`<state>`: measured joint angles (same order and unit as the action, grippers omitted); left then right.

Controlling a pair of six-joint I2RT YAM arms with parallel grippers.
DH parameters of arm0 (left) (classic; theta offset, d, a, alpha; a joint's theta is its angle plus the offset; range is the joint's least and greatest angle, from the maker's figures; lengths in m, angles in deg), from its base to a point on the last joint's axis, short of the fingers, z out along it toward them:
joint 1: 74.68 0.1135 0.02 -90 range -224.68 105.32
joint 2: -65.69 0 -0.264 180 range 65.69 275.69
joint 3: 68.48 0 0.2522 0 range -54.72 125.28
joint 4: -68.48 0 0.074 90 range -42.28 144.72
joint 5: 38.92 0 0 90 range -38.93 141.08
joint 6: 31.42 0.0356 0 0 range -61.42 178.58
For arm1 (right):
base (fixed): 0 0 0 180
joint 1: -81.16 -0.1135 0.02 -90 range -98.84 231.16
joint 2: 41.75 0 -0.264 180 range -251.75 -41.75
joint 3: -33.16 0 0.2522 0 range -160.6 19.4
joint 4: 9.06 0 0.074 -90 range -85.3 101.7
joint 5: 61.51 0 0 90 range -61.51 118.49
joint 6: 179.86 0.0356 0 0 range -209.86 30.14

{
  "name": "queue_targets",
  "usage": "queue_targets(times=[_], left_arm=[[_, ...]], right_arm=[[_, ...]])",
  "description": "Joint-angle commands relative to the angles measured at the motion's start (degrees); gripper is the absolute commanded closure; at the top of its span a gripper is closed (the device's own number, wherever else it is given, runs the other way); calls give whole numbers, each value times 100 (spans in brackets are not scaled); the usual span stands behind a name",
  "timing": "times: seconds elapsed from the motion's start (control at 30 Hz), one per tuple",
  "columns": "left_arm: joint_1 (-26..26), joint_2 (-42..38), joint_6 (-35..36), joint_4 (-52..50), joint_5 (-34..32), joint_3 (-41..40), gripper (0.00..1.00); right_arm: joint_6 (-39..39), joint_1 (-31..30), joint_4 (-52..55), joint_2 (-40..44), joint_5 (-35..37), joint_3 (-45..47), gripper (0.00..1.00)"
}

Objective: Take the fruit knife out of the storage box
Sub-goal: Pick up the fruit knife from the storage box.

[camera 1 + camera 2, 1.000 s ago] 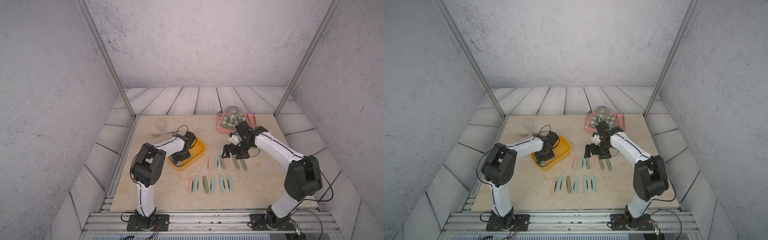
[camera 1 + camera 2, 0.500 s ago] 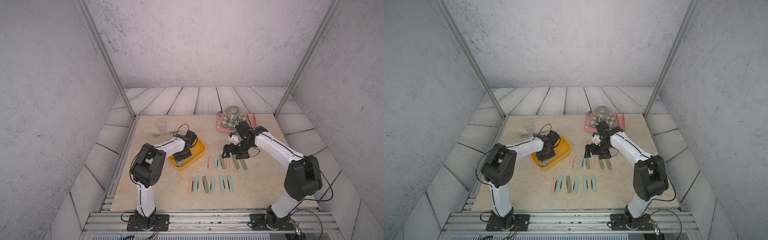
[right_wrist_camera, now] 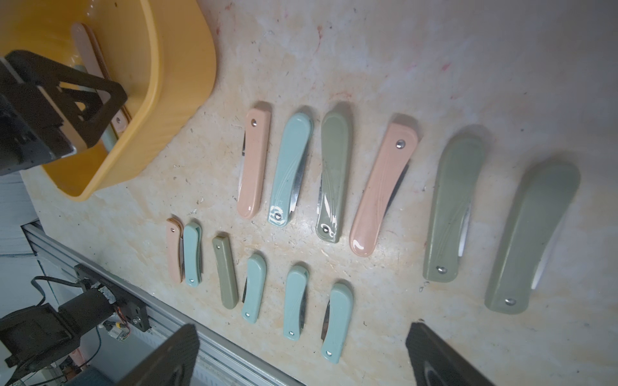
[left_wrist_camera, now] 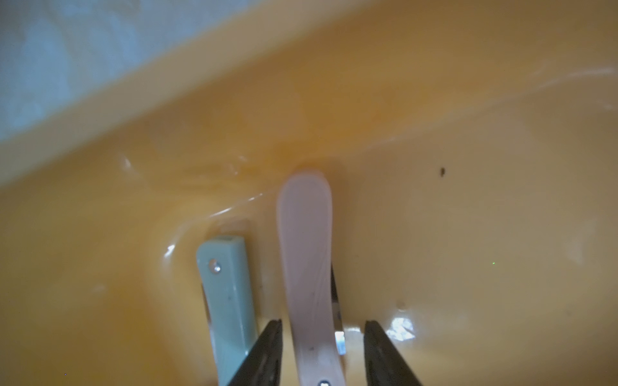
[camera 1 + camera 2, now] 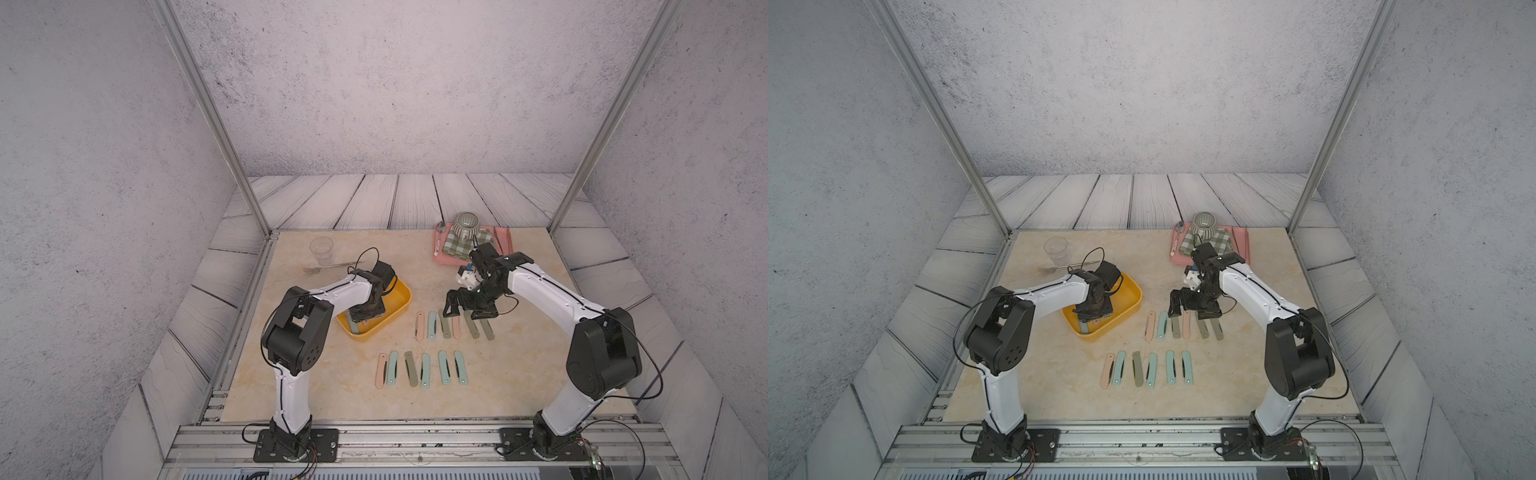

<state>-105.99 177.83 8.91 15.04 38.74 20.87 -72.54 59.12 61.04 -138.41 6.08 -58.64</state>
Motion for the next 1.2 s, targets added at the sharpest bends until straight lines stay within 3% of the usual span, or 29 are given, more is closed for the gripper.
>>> queue_targets(times=[0.0,0.27,0.57,1.17], left_arm=[[-33,133,48,-75,-32,-1,55],[-33,212,81,-136,29,-44,66],[-33,51,301,-84,16,-8,72],[-33,-544,1127,55,-264,212,73]], right_arm=[[8,27,53,-55,-61,-51,1],[39,24,27,-72,-61,-80,1],[96,22,-49,-101,-123,-131,1],[245,22,-287,-313,-338,-447,1]])
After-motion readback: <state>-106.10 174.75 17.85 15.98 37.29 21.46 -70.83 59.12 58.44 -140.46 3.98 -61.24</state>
